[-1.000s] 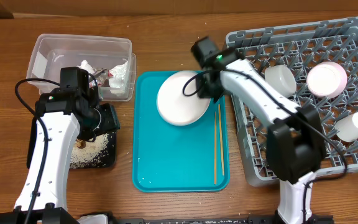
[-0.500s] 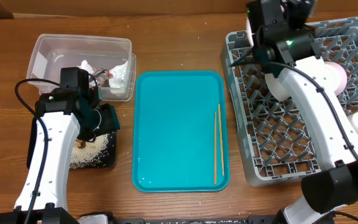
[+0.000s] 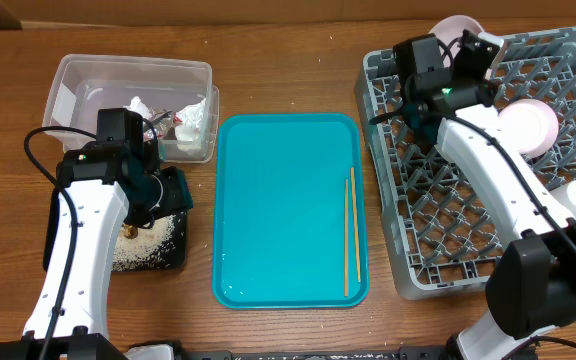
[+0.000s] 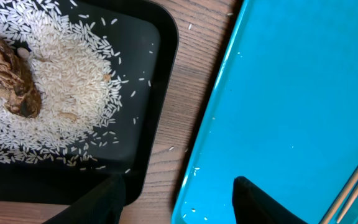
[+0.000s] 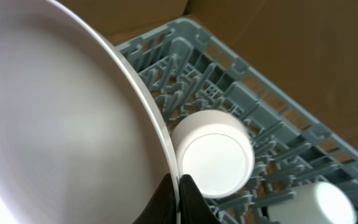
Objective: Sort waste into correct bins and load items into the dishwasher
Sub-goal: 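Carry the white plate into the rack and stand it upright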
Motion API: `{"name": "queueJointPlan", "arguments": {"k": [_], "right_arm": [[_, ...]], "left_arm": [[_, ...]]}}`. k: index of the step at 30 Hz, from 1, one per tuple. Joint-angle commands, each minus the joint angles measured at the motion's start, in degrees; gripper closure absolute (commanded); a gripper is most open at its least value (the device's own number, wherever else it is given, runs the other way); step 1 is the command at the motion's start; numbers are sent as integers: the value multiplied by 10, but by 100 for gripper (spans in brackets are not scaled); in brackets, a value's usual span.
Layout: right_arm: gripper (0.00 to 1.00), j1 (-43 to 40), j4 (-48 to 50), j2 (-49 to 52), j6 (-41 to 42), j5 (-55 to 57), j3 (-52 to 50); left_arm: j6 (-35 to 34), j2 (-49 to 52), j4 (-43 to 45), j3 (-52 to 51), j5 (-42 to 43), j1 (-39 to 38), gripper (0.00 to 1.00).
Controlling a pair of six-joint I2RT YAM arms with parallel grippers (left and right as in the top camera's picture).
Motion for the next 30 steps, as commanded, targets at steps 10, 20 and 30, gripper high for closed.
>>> {"name": "queueJointPlan", "arguments": {"k": [10,20,30], "right_arm": [[96,23,18,0,10,-47,-23],[54,53,-2,0,10,-86,-23],[25,55,-114,-61,9,-213,7]], "left_arm": [[7,-4,1,7,-3,-3,42],[7,-4,0,7,-3,-3,42],[7,-4,0,7,-3,-3,41]]}}
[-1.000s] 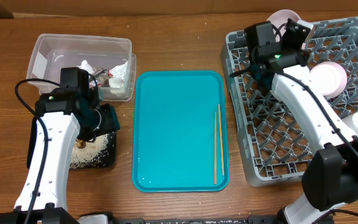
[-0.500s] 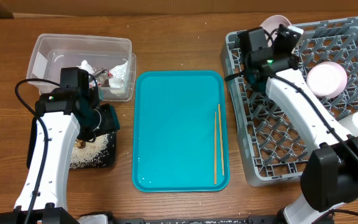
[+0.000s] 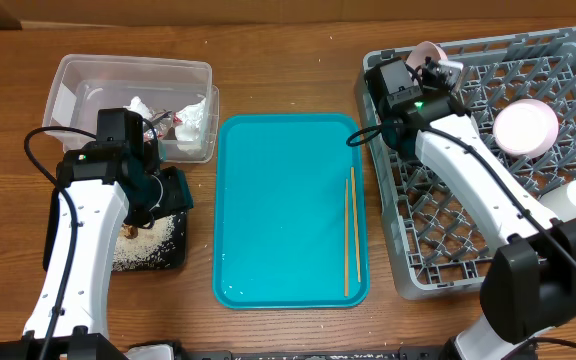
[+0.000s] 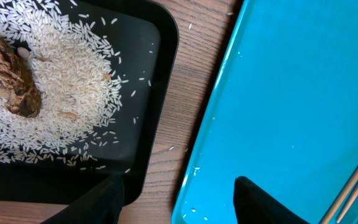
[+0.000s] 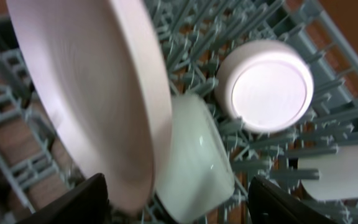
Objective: Sort waste into correct bins and load items into the dishwasher
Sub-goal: 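Carry the white plate into the rack and stand it upright, then grasp the wooden chopsticks on the teal tray with the right gripper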
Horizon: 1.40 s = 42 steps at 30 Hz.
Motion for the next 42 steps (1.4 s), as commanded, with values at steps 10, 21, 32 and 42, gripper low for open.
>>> {"name": "queueJointPlan", "arguments": {"k": [10,21,32,42], "right_arm": [[26,17,-88,-131,-123,-542,26],[27,114,-17,-126,-90,-542,-159],[32,155,102,-111,-66,-524,-299],[37,156,99,-34,-73,-551,-300]], "left_arm": [[7,-4,1,7,-3,-3,34],[7,-4,-1,7,-2,-3,34],[7,-4,-2,7,-1,-3,34],[7,-4,-2,7,-2,-3,34]]}}
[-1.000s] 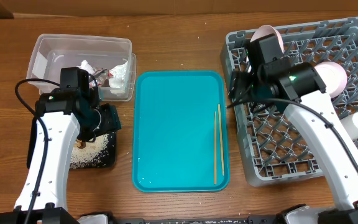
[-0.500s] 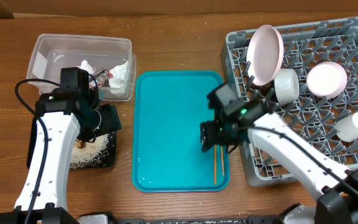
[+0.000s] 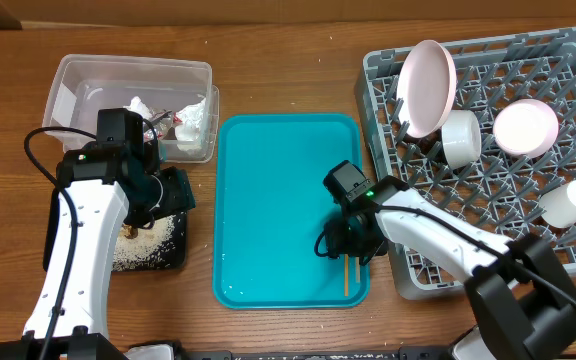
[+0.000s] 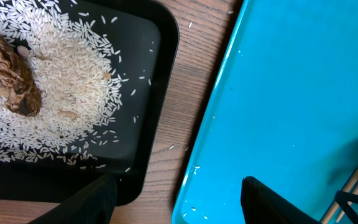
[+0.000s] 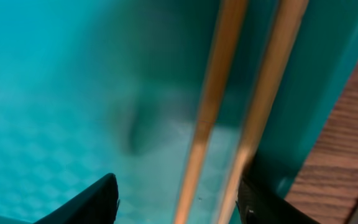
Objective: Sort waste into correct bins and load items into the dishwasher
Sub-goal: 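Grasp the wooden chopsticks on the teal tray with the right gripper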
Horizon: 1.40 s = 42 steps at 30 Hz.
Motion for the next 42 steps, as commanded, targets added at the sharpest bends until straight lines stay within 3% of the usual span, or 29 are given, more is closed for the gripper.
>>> {"name": "queueJointPlan", "arguments": {"k": [1,8,13,20,29,33,42], "right_arm": [[38,2,2,10,-1,-14,-2],[43,10,-26,10,-5,-32,-2],[74,15,-23,10,0,-28,-2],[96,15,-43,10,-1,-19,-2],[94,15,-50,4,0,-14,20],[84,15,-50,3,-1,9,28],[73,15,-21,7,-1,41,-11]], "left_arm": [[7,-4,0,7,-2,-3,34],[7,-4,0,7,-2,-3,34],[7,-4,-1,7,-2,-3,34],[7,-4,-3,7,-2,-3,34],[7,-4,-3,7,-2,-3,34],[7,-4,-7,7,-2,-3,34],[7,-4,-9,7,-2,-3,34]]}}
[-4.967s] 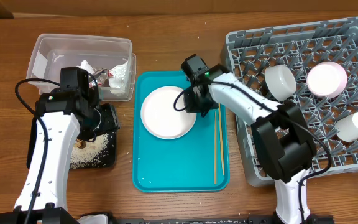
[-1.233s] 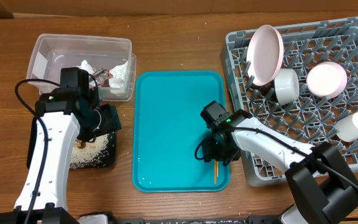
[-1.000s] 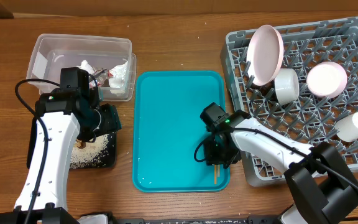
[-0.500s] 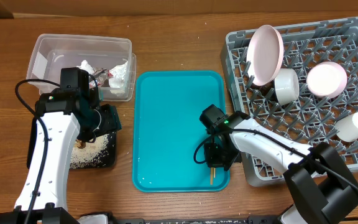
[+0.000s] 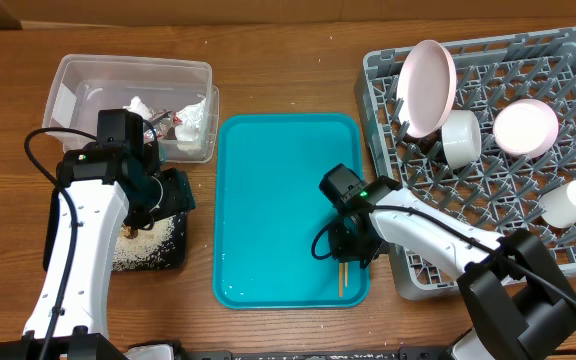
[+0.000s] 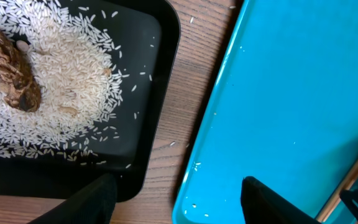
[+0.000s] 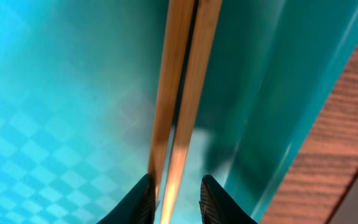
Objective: Sort waste into correct bins and load items into the dishwasher
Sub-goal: 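Grasp the wooden chopsticks on the teal tray with the right gripper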
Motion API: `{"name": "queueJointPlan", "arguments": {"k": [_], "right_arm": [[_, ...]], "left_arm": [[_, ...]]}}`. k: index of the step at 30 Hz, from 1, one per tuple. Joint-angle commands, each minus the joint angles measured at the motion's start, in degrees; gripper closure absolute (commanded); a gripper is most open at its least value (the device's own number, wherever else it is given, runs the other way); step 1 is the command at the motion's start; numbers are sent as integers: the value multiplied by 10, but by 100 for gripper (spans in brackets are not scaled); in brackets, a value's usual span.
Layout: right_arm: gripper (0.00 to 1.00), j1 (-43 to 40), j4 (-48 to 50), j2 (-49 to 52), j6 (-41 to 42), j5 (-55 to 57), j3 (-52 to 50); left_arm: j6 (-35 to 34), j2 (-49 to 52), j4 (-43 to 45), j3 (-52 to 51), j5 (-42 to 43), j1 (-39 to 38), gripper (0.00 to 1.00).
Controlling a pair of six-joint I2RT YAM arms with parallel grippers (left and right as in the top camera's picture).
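Two wooden chopsticks (image 7: 182, 93) lie side by side near the right rim of the teal tray (image 5: 278, 200). My right gripper (image 7: 176, 199) is down on them, its fingers drawn in close on either side of the pair. In the overhead view only their lower tip (image 5: 341, 282) shows below the right gripper (image 5: 348, 250). My left gripper (image 6: 176, 199) is open and holds nothing, hovering over the gap between the black tray (image 6: 148, 137) and the teal tray (image 6: 278, 93).
The grey dish rack (image 5: 388, 260) at the right holds a pink plate (image 5: 426, 88), a white bowl (image 5: 460, 138), a pink bowl (image 5: 525, 127) and a white cup (image 5: 568, 202). A clear bin (image 5: 133, 62) with wrappers stands at back left. Rice and a brown scrap (image 6: 11, 78) lie in the black tray.
The right gripper's fingers stood wide on either side of the chopsticks; now they have drawn in tight around the pair. The left arm has barely shifted.
My right gripper held the pink plate over the rack's back left corner. Then it was open with the plate standing in the rack beside the white bowl. Then it was down at the tray, open over the chopsticks, and now shut around them. The left arm stayed put.
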Motion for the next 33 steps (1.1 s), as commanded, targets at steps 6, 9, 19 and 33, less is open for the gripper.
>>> {"name": "queueJointPlan", "arguments": {"k": [6,9,19,33], "right_arm": [[78,2,12,20,-1,18,-28],[84,2,11,22,-1,21,-28],[95,2,1,21,-3,19,-28],[92,2,-56,-61,-4,22,46]], "left_arm": [[7,-4,-2,7,-2,-3,34],[7,-4,-2,7,-2,-3,34],[7,-4,-2,7,-2,-3,34],[7,-4,-2,7,-2,-3,34]]}}
